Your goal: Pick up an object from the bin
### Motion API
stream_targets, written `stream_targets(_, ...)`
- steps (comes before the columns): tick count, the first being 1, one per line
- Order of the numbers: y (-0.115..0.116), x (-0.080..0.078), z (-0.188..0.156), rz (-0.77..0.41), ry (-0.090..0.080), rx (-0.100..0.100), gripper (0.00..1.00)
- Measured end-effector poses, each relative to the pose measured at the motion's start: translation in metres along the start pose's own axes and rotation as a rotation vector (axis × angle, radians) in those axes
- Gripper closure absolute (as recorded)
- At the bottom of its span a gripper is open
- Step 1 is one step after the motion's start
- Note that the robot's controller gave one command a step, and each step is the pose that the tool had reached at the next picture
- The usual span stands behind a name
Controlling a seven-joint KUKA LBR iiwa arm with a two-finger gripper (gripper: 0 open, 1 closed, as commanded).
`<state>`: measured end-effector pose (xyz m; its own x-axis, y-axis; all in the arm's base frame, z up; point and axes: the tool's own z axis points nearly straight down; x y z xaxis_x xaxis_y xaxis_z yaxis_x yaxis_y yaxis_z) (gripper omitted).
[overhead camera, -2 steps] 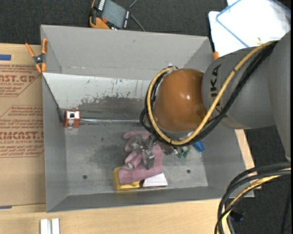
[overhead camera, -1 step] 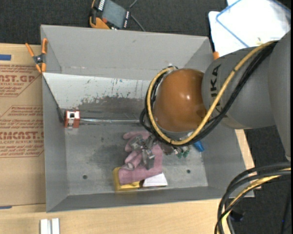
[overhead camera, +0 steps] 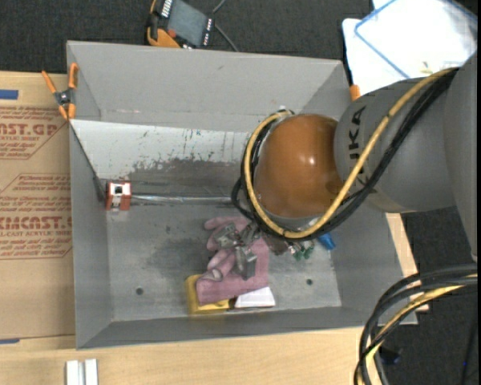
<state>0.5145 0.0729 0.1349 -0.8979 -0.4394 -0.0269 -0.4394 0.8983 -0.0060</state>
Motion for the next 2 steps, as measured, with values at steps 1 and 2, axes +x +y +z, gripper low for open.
stream_targets(1,-0.005,-0.035,-0.009,-0.339,-0.004,0.0,1.0)
stream_targets(2,-0.003,-0.002,-0.111,-0.094,0.006,-0.004,1.0)
